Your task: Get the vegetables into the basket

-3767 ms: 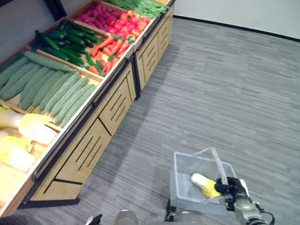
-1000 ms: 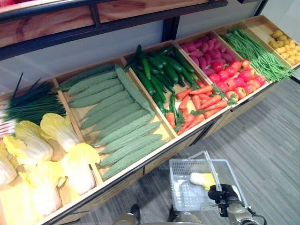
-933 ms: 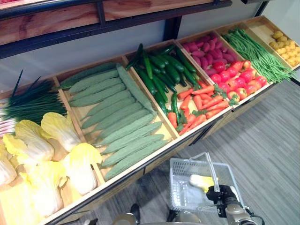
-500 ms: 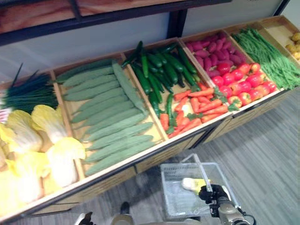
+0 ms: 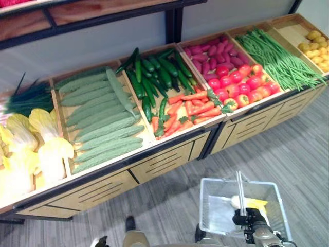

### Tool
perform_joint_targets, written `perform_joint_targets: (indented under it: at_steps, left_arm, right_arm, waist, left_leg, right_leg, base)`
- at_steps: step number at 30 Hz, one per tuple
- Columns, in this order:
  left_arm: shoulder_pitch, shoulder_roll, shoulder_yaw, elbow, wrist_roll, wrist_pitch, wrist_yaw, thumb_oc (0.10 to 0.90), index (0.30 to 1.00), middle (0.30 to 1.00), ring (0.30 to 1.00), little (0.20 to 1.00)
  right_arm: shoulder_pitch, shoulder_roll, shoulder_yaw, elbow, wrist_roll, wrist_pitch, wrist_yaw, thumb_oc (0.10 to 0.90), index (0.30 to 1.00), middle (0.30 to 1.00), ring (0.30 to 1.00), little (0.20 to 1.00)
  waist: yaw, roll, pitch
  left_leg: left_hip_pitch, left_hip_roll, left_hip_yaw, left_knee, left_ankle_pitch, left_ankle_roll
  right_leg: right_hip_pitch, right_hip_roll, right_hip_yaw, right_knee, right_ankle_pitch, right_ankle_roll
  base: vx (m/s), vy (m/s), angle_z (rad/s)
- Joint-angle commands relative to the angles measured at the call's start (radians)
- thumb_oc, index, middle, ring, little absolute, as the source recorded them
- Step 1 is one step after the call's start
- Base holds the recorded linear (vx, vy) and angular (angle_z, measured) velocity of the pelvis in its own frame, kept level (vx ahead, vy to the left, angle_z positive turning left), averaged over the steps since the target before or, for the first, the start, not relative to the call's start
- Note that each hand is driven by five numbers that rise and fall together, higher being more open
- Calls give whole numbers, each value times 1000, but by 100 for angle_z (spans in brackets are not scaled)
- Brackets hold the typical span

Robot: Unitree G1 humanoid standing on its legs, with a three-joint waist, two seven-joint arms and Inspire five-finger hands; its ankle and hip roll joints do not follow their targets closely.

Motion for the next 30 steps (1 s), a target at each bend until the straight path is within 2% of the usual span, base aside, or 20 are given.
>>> perform_joint_targets:
  at_steps: [1,5,12,13,14,15,17,19,20,22,23,24,25,30]
  left_arm:
    - [-19,12,2,-7,-20,-18,6,900,1000,1000,1000,1000]
    - [-16,-1,-25,-9,1,-22,0,900,1000,1000,1000,1000]
    - [-21,15,-43,4,32,-28,-2,900,1000,1000,1000,1000]
    - [-18,20,-36,0,26,-28,-4,900,1000,1000,1000,1000]
    - [-19,20,-36,0,26,-28,-4,900,1000,1000,1000,1000]
    - [-21,29,-36,-2,14,-30,-7,900,1000,1000,1000,1000]
    - [-22,34,-37,-1,16,-30,-9,900,1000,1000,1000,1000]
    - [-28,48,-19,28,10,-27,-7,900,1000,1000,1000,1000]
    - [-31,52,-7,39,-2,-26,-6,900,1000,1000,1000,1000]
    - [-28,57,14,53,-12,-22,-5,900,1000,1000,1000,1000]
    - [-24,61,26,59,-20,-21,-5,900,1000,1000,1000,1000]
    - [-7,61,62,76,-43,-18,-7,900,1000,1000,1000,1000]
    - [1,61,98,83,-82,-18,-13,900,1000,1000,1000,1000]
    - [8,59,236,118,-241,-15,-1,900,1000,1000,1000,1000]
  right_arm:
    - [-49,-16,-46,13,4,-51,-24,400,300,300,300,300]
    - [-33,-8,-59,38,-8,-39,-27,400,300,300,300,300]
    - [-39,25,-55,87,-26,-20,-15,400,300,300,300,300]
    - [-45,27,-61,92,-18,-19,-17,400,300,300,300,300]
    - [-46,28,-61,93,-18,-19,-17,400,300,300,300,300]
    - [-52,32,-63,96,-10,-21,-22,400,300,300,300,300]
    - [-55,35,-62,100,-6,-21,-23,400,300,300,300,300]
    - [-55,43,-65,122,-1,-19,-26,400,300,300,300,300]
    - [-57,45,-64,127,-2,-16,-26,400,300,300,300,300]
    - [-53,48,-73,138,5,-16,-31,400,300,300,300,300]
    - [-54,50,-75,139,7,-15,-32,400,300,300,300,300]
    - [-48,51,-79,150,1,-9,-27,400,300,300,300,300]
    - [-38,52,-82,156,-2,-8,-19,400,300,300,300,300]
    - [-16,57,-93,168,-3,-5,-6,400,300,300,300,300]
  waist:
    - [8,-24,-17]
    - [-3,-10,-25]
    - [-1,-32,-28]
    - [2,-32,-19]
    - [3,-33,-19]
    - [1,-35,-7]
    - [0,-37,-4]
    - [4,-50,-17]
    - [-2,-51,-17]
    - [-2,-62,-25]
    - [2,-66,-29]
    - [10,-69,-47]
    - [10,-67,-65]
    - [12,-53,-98]
  left_leg:
    - [88,-20,-11,-165,-21,52]
    - [120,-29,14,-256,-4,68]
    - [163,-64,14,-318,-18,108]
    - [169,-73,9,-318,-18,123]
    - [169,-75,11,-318,-18,123]
    - [174,-78,-6,-319,-16,130]
    - [176,-79,-16,-319,-19,130]
    - [174,-72,-39,-319,-24,114]
    - [176,-67,-52,-319,-25,111]
    - [181,-64,-64,-319,-29,104]
    - [186,-59,-61,-319,-31,101]
    - [195,-44,-58,-319,-36,89]
    - [201,-31,-64,-319,-36,78]
    - [216,5,-70,-319,-34,52]
  right_leg:
    - [18,36,-3,58,19,67]
    - [11,33,-23,70,28,82]
    - [-23,-25,-10,163,56,124]
    - [-44,-33,2,246,70,133]
    - [-47,-35,5,251,68,134]
    - [-71,-33,33,316,91,144]
    - [-76,-29,50,317,93,145]
    - [-65,-55,68,161,116,138]
    - [-75,-58,96,138,137,140]
    - [-44,-47,122,108,114,141]
    - [-38,-43,117,100,111,140]
    - [-22,-37,81,79,113,141]
    - [0,-17,76,57,96,133]
    - [48,7,44,13,74,118]
  base:
    - [0,0,0]
    - [-13,141,27]
    - [0,181,7]
    - [-10,190,5]
    - [-24,166,8]
    - [-6,60,10]
    - [23,39,15]
    - [120,-102,32]
    - [125,-136,42]
    - [98,-75,33]
    - [161,-159,52]
    - [221,-240,46]
    - [228,-241,25]
    - [104,-123,7]
